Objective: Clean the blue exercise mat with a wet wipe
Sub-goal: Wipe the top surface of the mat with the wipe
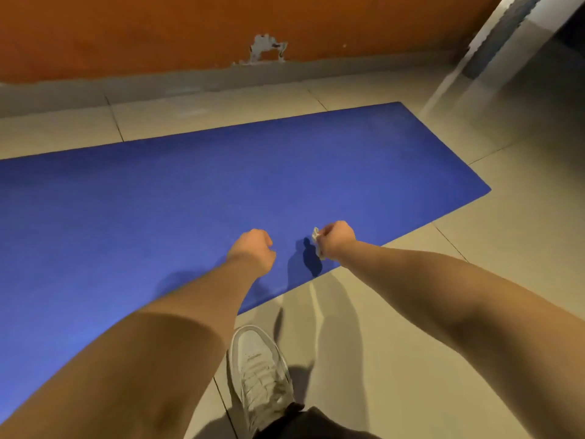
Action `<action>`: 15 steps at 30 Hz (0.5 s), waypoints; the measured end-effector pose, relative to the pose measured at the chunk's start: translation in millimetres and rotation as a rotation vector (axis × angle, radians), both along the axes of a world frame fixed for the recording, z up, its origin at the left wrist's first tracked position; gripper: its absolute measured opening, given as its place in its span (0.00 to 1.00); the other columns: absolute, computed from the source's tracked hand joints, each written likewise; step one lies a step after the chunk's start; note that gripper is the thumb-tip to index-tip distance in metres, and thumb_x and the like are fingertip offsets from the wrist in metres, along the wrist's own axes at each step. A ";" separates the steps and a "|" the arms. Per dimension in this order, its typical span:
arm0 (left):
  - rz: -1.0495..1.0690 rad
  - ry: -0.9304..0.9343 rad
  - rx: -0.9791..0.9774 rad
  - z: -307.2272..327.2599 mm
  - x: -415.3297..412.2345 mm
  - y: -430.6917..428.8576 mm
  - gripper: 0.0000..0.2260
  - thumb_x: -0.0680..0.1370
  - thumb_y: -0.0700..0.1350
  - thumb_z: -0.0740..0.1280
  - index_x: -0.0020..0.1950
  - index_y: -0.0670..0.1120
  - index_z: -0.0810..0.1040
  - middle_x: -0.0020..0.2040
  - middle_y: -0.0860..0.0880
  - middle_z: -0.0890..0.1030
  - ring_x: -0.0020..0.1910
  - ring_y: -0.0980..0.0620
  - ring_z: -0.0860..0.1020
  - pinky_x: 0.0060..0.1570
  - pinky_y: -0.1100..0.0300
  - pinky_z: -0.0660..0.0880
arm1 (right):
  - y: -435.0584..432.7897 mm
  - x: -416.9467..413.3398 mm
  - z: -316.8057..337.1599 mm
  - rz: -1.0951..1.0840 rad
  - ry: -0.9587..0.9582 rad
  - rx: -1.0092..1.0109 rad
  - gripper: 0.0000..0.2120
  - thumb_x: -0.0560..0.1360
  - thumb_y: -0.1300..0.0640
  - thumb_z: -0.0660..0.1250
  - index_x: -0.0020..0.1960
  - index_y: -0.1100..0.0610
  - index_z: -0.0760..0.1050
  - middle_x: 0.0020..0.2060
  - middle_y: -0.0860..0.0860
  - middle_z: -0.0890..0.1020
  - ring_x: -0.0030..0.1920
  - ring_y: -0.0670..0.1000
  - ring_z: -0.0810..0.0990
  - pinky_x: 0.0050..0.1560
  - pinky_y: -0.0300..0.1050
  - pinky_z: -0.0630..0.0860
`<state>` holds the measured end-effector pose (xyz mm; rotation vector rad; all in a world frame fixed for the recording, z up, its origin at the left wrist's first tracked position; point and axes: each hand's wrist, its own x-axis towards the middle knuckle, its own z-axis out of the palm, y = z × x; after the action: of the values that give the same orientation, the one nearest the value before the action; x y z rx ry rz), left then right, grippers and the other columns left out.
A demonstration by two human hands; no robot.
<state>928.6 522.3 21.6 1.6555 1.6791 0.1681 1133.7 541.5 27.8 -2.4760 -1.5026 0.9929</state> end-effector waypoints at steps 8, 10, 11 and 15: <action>-0.101 0.355 0.051 -72.9 -19.0 15.3 0.26 0.78 0.57 0.68 0.72 0.48 0.68 0.75 0.46 0.62 0.74 0.43 0.59 0.71 0.47 0.62 | -29.4 -7.9 -95.8 0.109 -0.162 0.057 0.16 0.84 0.54 0.52 0.67 0.60 0.70 0.68 0.58 0.71 0.70 0.62 0.68 0.67 0.51 0.67; -0.135 0.431 0.016 -84.4 -27.6 14.0 0.35 0.77 0.62 0.67 0.79 0.51 0.58 0.80 0.45 0.52 0.79 0.42 0.50 0.76 0.42 0.54 | -39.4 -13.7 -108.3 0.228 -0.265 0.013 0.25 0.86 0.49 0.48 0.80 0.58 0.55 0.81 0.59 0.51 0.80 0.61 0.47 0.80 0.52 0.47; -0.141 0.451 -0.013 -88.8 -31.6 12.4 0.38 0.77 0.63 0.67 0.81 0.52 0.53 0.81 0.44 0.48 0.80 0.42 0.46 0.76 0.38 0.50 | -40.0 -15.9 -112.3 0.247 -0.316 -0.002 0.28 0.86 0.46 0.45 0.81 0.57 0.50 0.81 0.59 0.46 0.81 0.61 0.42 0.80 0.53 0.42; -0.146 0.461 -0.052 -95.1 -35.4 6.7 0.40 0.79 0.63 0.64 0.82 0.53 0.45 0.81 0.46 0.39 0.80 0.41 0.39 0.74 0.32 0.48 | -39.3 -25.1 -120.5 0.189 -0.391 -0.029 0.32 0.83 0.37 0.41 0.83 0.50 0.43 0.82 0.56 0.41 0.81 0.61 0.39 0.80 0.58 0.41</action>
<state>893.2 529.0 -73.5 1.8664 1.8595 -0.3519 1108.6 502.2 -92.7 -2.7053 -1.8705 0.5724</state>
